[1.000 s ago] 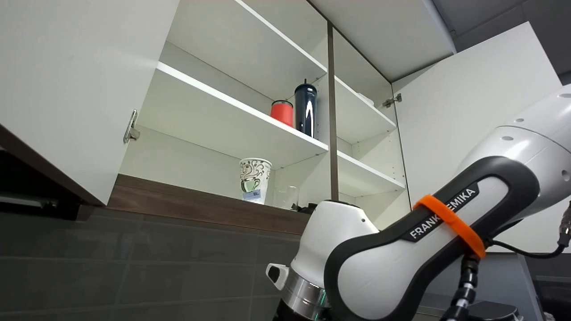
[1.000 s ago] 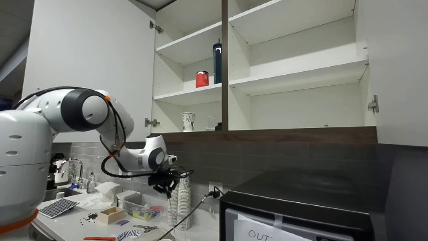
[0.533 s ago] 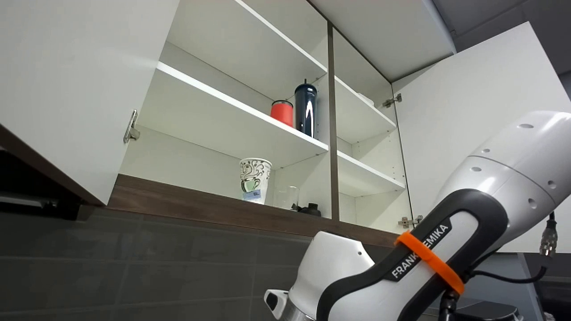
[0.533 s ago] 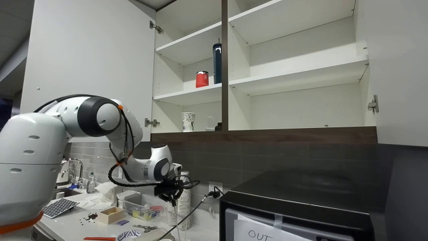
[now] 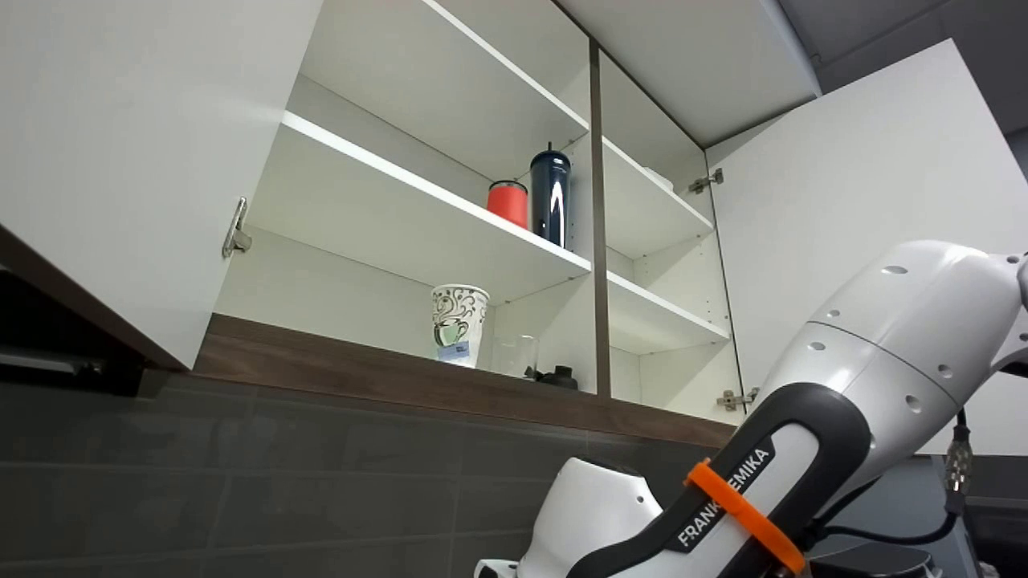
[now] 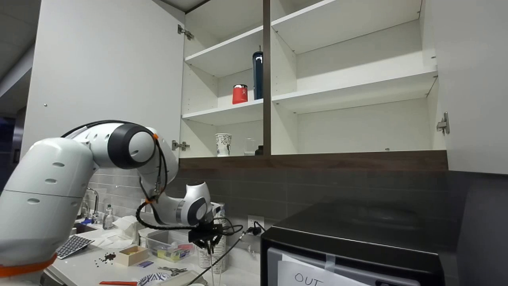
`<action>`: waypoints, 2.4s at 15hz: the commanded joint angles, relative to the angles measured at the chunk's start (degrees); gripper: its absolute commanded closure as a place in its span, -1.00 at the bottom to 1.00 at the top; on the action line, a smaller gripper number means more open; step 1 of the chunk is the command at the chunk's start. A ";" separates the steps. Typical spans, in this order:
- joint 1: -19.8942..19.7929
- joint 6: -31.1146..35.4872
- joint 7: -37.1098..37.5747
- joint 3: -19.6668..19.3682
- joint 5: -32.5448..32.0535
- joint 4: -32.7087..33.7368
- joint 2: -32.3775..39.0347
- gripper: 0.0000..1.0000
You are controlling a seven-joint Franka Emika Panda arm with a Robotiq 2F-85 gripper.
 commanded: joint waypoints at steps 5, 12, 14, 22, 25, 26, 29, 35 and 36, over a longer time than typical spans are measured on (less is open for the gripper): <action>-2.13 -0.02 -0.10 1.55 2.10 0.64 1.93 -0.50; -3.48 0.04 0.56 1.58 3.30 2.51 6.89 -1.00; -4.01 0.06 0.26 1.87 3.50 3.61 8.78 -1.00; -5.38 -0.59 0.67 2.22 2.68 7.90 13.63 -0.32; -5.93 -0.82 0.46 2.59 2.77 8.41 14.14 0.16; -6.02 -0.82 0.48 2.67 2.73 8.42 14.17 0.29; -5.79 -0.84 1.13 2.29 2.33 8.15 13.64 0.74; -5.14 -0.70 1.98 1.55 1.55 7.62 12.56 0.97; -5.01 -0.63 2.17 1.46 1.46 7.49 12.30 0.97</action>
